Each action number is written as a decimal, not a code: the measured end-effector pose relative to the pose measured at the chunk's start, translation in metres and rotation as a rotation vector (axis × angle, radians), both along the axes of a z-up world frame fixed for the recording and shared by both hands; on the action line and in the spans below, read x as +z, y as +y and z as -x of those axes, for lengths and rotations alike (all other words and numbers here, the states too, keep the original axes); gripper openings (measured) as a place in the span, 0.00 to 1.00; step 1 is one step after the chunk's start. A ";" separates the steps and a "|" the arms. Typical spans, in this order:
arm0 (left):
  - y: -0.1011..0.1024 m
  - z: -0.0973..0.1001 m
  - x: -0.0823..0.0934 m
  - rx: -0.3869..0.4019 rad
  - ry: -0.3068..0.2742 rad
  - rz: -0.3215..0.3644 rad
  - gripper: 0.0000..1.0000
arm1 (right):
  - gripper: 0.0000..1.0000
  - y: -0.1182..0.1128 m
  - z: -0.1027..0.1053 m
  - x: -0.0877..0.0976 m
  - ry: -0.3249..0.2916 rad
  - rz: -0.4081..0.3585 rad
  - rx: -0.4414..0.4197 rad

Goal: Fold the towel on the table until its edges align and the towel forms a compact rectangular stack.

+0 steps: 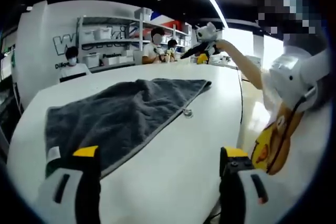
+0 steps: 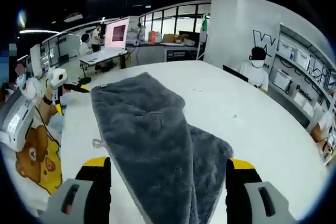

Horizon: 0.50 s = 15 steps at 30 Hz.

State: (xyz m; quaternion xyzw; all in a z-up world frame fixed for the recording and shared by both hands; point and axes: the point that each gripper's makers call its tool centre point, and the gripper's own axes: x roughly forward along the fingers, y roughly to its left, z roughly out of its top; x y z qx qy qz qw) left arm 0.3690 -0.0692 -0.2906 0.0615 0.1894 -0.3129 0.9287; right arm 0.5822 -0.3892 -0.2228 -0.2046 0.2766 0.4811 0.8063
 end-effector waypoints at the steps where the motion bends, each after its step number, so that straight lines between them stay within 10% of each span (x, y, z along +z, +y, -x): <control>1: 0.001 0.000 0.000 0.002 0.001 0.000 0.99 | 0.94 0.001 -0.007 -0.003 0.016 0.003 -0.009; 15: 0.012 0.004 0.000 0.028 -0.001 0.008 0.99 | 0.94 0.007 -0.064 -0.033 0.138 0.042 -0.102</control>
